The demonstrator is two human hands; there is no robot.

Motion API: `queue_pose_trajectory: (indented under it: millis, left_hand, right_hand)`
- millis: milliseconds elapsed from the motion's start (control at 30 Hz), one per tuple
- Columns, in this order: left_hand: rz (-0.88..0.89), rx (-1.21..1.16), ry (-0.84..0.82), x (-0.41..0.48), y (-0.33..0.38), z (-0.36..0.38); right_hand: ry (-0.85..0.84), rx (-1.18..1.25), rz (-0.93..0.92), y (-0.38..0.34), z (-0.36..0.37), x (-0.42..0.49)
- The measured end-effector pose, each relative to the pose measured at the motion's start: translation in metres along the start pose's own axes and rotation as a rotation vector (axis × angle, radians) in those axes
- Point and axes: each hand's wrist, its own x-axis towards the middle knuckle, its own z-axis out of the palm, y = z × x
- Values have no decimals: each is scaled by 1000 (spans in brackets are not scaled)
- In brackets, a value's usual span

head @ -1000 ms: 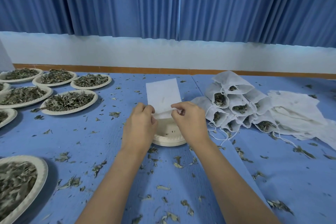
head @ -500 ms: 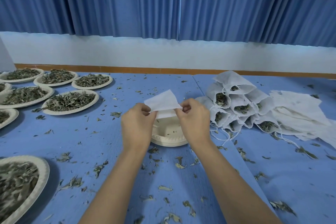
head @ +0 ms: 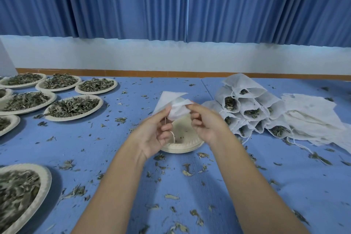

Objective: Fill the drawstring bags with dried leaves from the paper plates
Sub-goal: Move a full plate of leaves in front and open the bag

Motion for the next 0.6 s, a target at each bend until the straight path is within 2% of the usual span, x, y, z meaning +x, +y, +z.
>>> queue_pose_trajectory:
  millis: [100, 167, 300, 467, 600]
  left_hand:
    - [48, -22, 47, 5, 3, 1]
    - [117, -70, 75, 7, 7, -1]
    - [203, -24, 84, 8, 5, -8]
    - [233, 312, 75, 10, 1, -11]
    - [335, 609, 229, 11, -4, -8]
  right_hand:
    - [-149, 159, 256, -2, 2, -2]
    - [-227, 53, 301, -1, 2, -3]
    - [-260, -266, 193, 1, 6, -2]
    - [-335, -23, 158, 1, 5, -2]
    - [-238, -222, -20, 11, 9, 0]
